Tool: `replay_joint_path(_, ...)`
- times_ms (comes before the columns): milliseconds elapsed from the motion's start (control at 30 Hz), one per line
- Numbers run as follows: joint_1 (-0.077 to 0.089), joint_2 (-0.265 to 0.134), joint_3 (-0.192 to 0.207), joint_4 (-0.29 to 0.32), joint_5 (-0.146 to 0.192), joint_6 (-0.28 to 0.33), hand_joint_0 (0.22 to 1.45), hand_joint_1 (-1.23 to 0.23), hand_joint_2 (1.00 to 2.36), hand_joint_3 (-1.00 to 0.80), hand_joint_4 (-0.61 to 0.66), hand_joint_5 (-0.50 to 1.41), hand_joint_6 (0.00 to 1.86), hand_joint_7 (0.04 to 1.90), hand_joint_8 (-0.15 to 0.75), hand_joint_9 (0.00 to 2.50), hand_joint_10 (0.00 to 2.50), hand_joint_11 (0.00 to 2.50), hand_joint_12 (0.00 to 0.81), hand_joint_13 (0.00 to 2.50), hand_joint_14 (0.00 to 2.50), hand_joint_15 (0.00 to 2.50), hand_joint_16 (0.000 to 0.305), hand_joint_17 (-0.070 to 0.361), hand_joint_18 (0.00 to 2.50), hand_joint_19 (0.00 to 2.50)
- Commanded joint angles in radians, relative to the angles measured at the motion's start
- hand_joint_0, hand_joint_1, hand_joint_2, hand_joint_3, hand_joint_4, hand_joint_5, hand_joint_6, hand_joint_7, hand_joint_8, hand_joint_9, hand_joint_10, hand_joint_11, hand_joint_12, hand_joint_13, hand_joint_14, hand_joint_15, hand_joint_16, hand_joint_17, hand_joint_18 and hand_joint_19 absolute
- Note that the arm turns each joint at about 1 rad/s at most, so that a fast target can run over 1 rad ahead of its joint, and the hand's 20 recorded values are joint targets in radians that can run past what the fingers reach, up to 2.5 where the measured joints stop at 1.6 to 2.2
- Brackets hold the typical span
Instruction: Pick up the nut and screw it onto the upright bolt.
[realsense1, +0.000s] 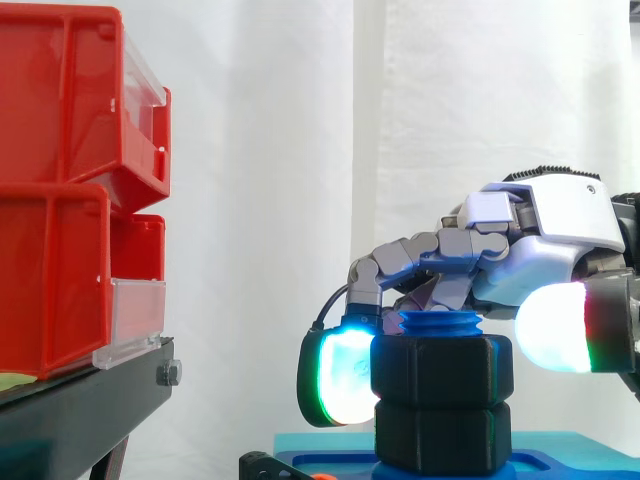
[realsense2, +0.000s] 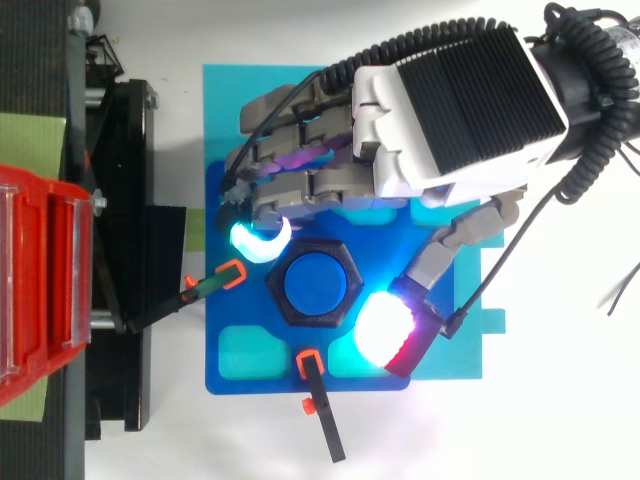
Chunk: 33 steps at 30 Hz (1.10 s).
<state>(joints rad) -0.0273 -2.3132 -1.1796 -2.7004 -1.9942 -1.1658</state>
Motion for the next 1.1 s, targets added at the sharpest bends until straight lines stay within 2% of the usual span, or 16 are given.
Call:
replay_joint_path(0, 0.0, 0.0, 0.0, 0.004, 0.0, 0.0, 0.46, -0.5, 1.0, -0.5, 0.24, -0.08, 0.5, 1.24, 0.326, 1.02, 0.01, 0.33, 0.413, 0.58, 0.0, 0.01, 0.057, 0.128, 0.45, 0.16)
replay_joint_path(300, -0.006, 0.001, 0.0, 0.007, 0.0, 0.0, 0.42, -0.39, 1.0, -0.5, 0.24, -0.02, 0.5, 1.4, 0.35, 1.17, 0.01, 0.33, 0.425, 0.65, 0.0, 0.02, 0.06, 0.135, 0.53, 0.15)
replay_joint_path(800, -0.01, 0.001, 0.0, 0.007, -0.002, 0.0, 0.42, -0.36, 1.0, -0.5, 0.2, 0.05, 0.5, 1.47, 0.331, 1.45, 0.01, 0.35, 0.409, 0.81, 0.0, 0.03, 0.057, 0.128, 0.66, 0.15)
replay_joint_path(1067, -0.014, 0.001, 0.0, 0.004, 0.0, -0.002, 0.42, -0.35, 1.0, -0.5, 0.18, 0.05, 0.5, 1.49, 0.33, 1.49, 0.01, 0.36, 0.404, 0.83, 0.0, 0.03, 0.056, 0.125, 0.69, 0.16)
